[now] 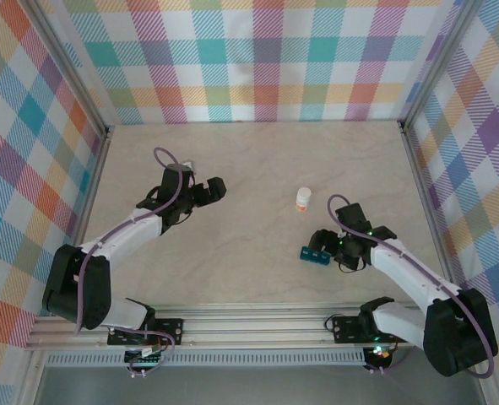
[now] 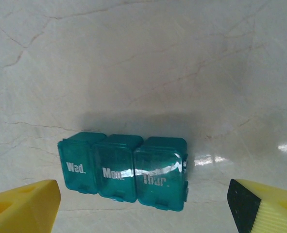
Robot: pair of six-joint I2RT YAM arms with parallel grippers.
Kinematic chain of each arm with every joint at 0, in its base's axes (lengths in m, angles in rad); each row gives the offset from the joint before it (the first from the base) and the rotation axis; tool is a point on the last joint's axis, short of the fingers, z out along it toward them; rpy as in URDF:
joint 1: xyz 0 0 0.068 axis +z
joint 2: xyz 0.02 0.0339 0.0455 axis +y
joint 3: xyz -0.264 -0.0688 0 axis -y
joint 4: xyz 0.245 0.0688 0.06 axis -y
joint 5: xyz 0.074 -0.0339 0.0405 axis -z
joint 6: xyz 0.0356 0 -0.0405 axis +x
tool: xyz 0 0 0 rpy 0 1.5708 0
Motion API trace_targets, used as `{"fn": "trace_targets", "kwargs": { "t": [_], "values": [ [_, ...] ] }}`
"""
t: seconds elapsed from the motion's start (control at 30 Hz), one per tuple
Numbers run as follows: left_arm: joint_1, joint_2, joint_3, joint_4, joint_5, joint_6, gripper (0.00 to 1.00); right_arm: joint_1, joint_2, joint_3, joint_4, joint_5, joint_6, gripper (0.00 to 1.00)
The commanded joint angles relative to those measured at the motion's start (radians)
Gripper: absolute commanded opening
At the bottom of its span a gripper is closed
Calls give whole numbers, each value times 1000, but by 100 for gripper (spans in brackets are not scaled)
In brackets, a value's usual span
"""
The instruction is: Sort the pills into containers
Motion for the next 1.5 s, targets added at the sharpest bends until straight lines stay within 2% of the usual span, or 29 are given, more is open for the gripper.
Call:
{"fn": "trace_targets", "kwargs": {
  "t": [0.0, 0.37, 0.67, 0.8, 1.0, 1.1, 1.2, 1.33, 1.47],
  "values": [
    [-8, 8, 35, 11, 24, 11, 100, 13, 1, -15, 24, -23, 43, 90],
    [-8, 9, 29, 14, 21, 9, 100, 103, 71, 6, 115, -50, 118, 90],
    [-9, 6, 27, 9, 19, 9, 100, 260, 166, 52, 210, -41, 203, 90],
    [-9, 5, 22, 7, 21, 0, 100, 320, 227, 118, 193, -27, 196, 90],
    [-9, -11, 16, 8, 37, -16, 100, 364, 100, 139, 59, 70, 145, 90],
    [-9, -21, 13, 5, 42, -17, 100, 363, 33, 131, 14, 151, 88, 91],
    [-9, -31, 14, -4, 50, -14, 100, 363, 36, 139, 32, 204, -53, 90],
    [-9, -49, 14, -17, 71, -15, 100, 364, 85, 142, 94, 208, -240, 88],
    [-9, -56, 21, -21, 83, -27, 100, 364, 120, 130, 159, 159, -349, 83]
  ]
}}
